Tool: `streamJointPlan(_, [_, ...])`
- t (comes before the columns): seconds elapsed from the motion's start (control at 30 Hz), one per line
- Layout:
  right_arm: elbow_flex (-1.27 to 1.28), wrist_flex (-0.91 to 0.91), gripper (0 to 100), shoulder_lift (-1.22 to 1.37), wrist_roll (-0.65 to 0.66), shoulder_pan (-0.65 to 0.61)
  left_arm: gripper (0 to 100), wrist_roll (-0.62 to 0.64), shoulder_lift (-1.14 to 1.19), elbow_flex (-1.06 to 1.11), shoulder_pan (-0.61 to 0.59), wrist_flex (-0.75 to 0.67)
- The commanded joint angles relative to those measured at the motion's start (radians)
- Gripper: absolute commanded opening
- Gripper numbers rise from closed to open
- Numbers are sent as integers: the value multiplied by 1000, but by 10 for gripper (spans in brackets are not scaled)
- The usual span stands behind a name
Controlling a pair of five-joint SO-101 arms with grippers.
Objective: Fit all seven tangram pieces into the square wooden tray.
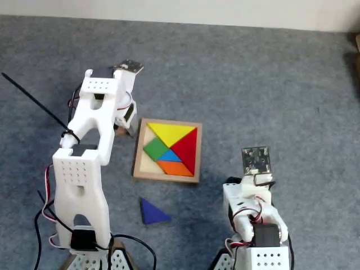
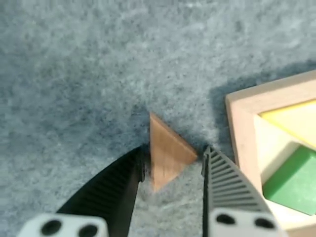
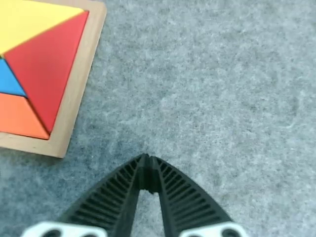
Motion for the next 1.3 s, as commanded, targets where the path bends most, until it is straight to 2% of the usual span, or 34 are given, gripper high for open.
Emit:
streamJointPlan(0.0, [154,-2,5,-8,0,38,177,17,-4,-39,15,-43])
streamJointPlan(0.2, [154,-2,5,-8,0,41,79,14,-10,-39,18,-37])
streamJointPlan(0.4, [154,-2,5,-8,0,42,48,12,-82,-38,50,8])
streamJointPlan(0.67, [154,-2,5,-8,0,42,47,12,-240,-33,157,146])
streamJointPlan(0.87, [154,-2,5,-8,0,44,46,17,-269,-31,251,213])
streamJointPlan(1.27, [154,-2,5,-8,0,45,50,18,-266,71,344,190])
